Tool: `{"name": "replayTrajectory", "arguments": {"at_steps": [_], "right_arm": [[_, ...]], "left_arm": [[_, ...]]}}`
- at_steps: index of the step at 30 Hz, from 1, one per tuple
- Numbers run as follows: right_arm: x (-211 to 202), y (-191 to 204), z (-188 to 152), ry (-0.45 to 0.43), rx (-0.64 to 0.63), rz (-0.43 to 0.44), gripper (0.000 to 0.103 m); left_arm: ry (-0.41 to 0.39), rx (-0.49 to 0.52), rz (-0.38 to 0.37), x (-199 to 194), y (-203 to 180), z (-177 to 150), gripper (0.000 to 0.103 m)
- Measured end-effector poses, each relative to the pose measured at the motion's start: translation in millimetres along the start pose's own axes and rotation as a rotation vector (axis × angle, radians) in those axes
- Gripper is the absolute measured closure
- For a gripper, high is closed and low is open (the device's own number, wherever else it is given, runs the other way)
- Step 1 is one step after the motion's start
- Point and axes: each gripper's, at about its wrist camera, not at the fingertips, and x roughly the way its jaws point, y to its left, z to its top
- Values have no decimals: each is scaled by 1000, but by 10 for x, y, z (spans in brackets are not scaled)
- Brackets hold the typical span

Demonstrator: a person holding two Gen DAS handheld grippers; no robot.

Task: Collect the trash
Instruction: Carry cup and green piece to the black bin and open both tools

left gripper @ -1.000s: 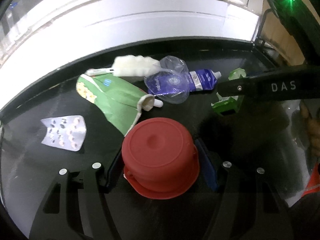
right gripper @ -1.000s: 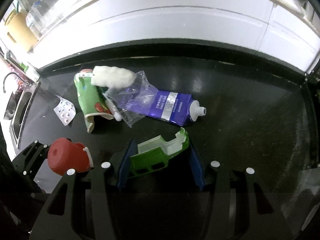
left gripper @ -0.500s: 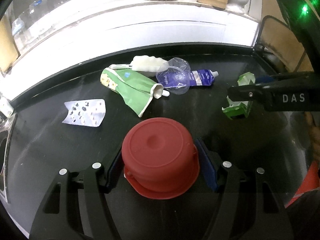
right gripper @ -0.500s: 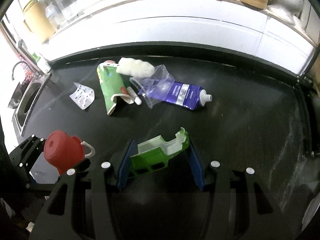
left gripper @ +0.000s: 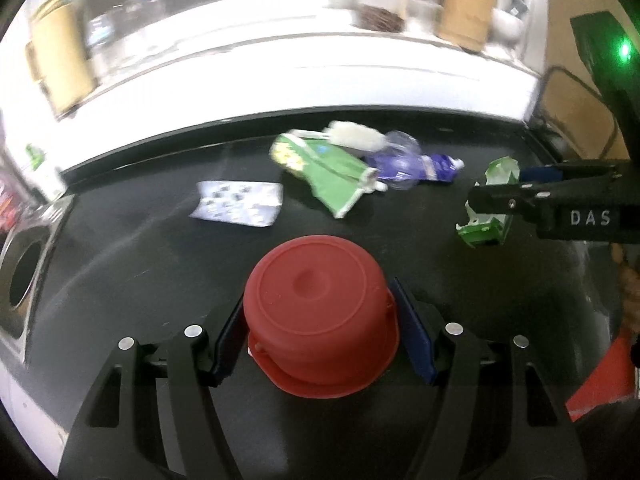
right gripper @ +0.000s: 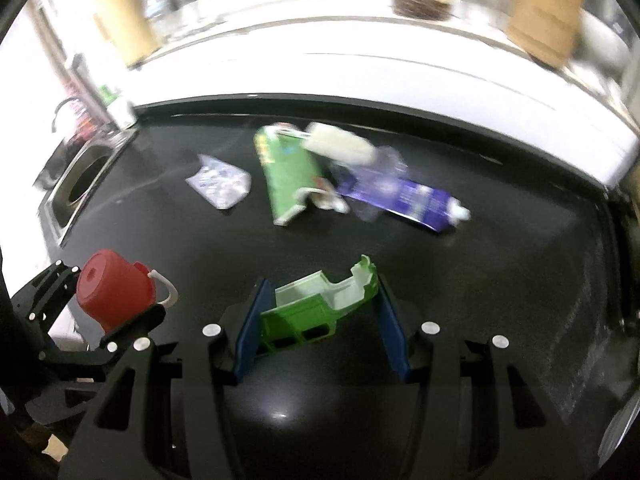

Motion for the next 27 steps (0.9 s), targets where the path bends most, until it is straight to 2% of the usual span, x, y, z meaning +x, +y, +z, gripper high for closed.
{"name": "replayTrajectory", "arguments": {"at_steps": [6,9,14,18,22,27], "right_arm": [[44,795,164,-5,-145,93,51],[100,1326,189,5,-235,156,51],[228,2291,120,49,-398,270,51],[303,3131,-66,95,-544,367,51],[385,4050,-400,155,-702,473,51],[558,4981,-830,251,-844,563,51]], "left_arm": [[-29,-136,121,-517,642,-273,37],[-28,-202,185,-729,952,-461,37],[-5,-356,328,-1137,1562,-980,37],[25,-487,419,-1394,1965,-1471,37],[70,-633,521,-1641,2414,-2085,37],[123,-764,610,-1805,2805,-2821,37]]}}
